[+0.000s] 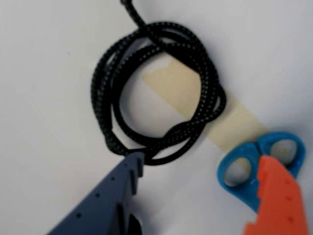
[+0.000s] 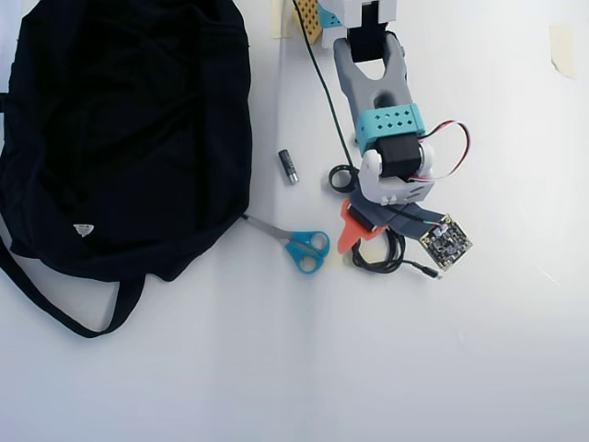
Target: Put the cable into the black bag
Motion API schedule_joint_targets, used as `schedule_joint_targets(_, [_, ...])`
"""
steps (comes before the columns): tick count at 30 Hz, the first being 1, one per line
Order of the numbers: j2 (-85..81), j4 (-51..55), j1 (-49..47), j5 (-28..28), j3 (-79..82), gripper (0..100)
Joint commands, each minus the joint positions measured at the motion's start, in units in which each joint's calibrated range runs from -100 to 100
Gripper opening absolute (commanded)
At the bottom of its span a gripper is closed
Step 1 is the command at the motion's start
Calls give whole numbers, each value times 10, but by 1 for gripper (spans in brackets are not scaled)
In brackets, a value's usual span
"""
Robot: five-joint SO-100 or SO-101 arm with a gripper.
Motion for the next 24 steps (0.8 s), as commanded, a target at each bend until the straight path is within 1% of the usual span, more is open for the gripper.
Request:
schedule_joint_targets(1, [-19,1,-14,-7,-35,30])
schedule_joint_targets(8, [-16,48,-40,-35,-80,30])
schedule_joint_targets(13, [-15,53,-59,-48,-84,30])
schedule_joint_targets(19, [-13,84,-79,-54,-48,30])
schedule_joint_targets(24, [-11,77,-80,-48,-8,30])
